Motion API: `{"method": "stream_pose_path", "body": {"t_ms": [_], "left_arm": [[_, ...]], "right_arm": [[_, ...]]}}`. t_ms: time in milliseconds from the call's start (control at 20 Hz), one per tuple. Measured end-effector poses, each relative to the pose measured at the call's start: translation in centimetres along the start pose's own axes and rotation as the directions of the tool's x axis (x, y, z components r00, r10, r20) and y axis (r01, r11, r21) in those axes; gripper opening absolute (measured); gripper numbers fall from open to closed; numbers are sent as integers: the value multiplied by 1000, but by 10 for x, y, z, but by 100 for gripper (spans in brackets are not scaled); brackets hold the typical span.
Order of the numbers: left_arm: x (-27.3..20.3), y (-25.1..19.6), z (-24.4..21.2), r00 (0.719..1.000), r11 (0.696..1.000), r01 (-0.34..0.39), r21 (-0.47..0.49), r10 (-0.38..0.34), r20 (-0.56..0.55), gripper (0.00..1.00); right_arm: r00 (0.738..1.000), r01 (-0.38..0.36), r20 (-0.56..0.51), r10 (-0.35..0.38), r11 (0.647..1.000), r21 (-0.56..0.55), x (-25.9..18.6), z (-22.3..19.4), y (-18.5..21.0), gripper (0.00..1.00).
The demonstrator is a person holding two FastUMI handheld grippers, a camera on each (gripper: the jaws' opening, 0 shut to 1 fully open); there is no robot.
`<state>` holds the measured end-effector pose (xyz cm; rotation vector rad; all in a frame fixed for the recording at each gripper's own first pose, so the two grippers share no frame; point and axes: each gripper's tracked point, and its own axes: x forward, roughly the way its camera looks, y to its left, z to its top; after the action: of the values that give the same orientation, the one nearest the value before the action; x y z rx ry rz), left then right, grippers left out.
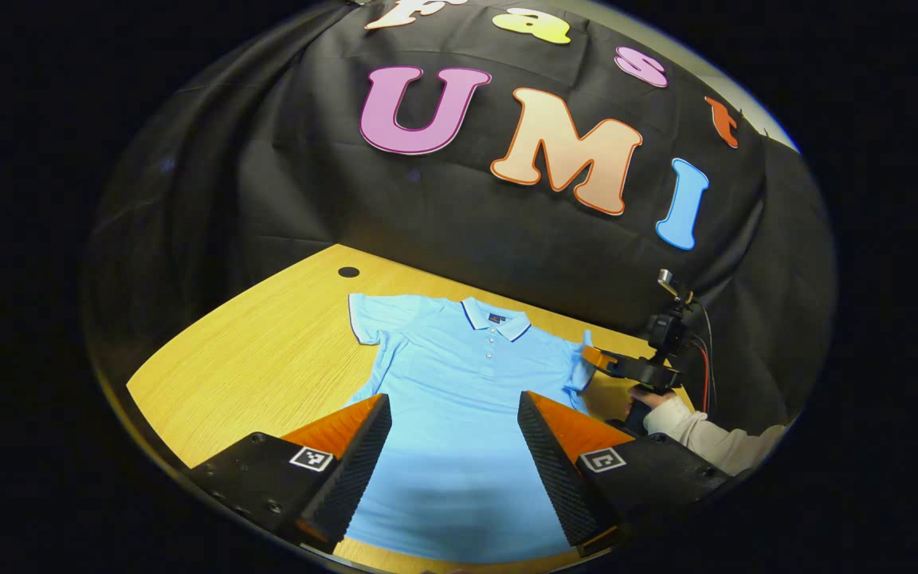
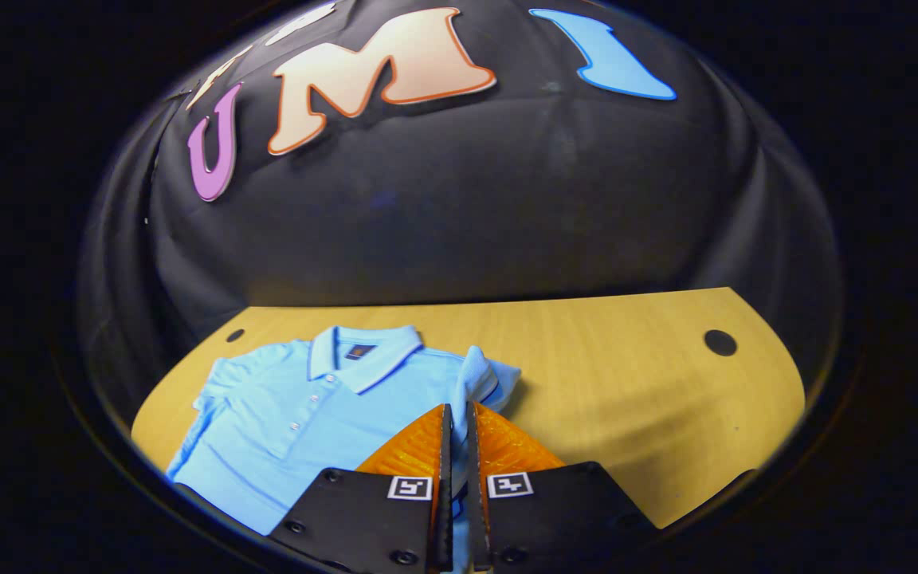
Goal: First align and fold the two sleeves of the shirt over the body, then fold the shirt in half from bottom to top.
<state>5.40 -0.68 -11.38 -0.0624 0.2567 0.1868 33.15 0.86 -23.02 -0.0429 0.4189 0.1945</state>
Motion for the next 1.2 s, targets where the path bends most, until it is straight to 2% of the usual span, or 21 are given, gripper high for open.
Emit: {"method": "stream_pose_path", "body": {"t_ms": [200, 250, 300, 400, 450, 550, 700, 750, 800, 850, 1000, 1050, 1100, 1200], "left_arm": [[12, 21, -8, 998, 999, 25, 20, -24, -58, 96], [14, 25, -7, 997, 999, 35, 9, -35, -67, 96], [17, 27, -5, 996, 999, 47, -1, -47, -69, 96], [21, 35, -2, 996, 998, 55, 2, -55, -72, 96], [25, 40, 1, 996, 998, 58, 10, -57, -72, 96], [37, 51, 8, 995, 997, 71, 27, -69, -74, 96], [64, 68, 15, 993, 993, 93, 71, -87, -80, 96], [75, 75, 20, 993, 991, 93, 93, -86, -77, 96], [87, 82, 24, 993, 989, 95, 115, -86, -75, 96], [100, 88, 30, 993, 986, 100, 134, -91, -68, 96], [142, 103, 46, 994, 978, 101, 185, -92, -59, 95], [154, 106, 51, 994, 975, 103, 196, -95, -46, 96], [169, 109, 56, 994, 974, 104, 202, -98, -40, 96], [197, 119, 66, 996, 975, 91, 204, -87, -28, 96]], "right_arm": [[994, -109, -25, 109, 994, 14, 16, -13, 65, 11], [990, -131, -43, 133, 991, 33, 16, -16, 76, 18], [987, -148, -54, 152, 987, 59, 19, -22, 86, 22], [984, -155, -76, 161, 984, 83, 17, -29, 96, 61], [983, -154, -84, 160, 985, 78, 15, -30, 99, 85], [986, -142, -85, 146, 988, 58, 5, -32, 101, 99], [991, -106, -78, 109, 994, 40, -18, -34, 100, 98], [993, -89, -74, 92, 995, 40, -29, -34, 99, 94], [995, -75, -69, 78, 996, 45, -41, -36, 99, 94], [996, -60, -63, 63, 997, 50, -53, -36, 98, 98], [998, -12, -54, 15, 998, 59, -89, -43, 96, 98], [998, 2, -60, 1, 998, 55, -100, -46, 95, 94], [998, 17, -69, -13, 998, 53, -109, -50, 94, 98], [996, 43, -76, -38, 997, 60, -126, -53, 94, 98]]}}
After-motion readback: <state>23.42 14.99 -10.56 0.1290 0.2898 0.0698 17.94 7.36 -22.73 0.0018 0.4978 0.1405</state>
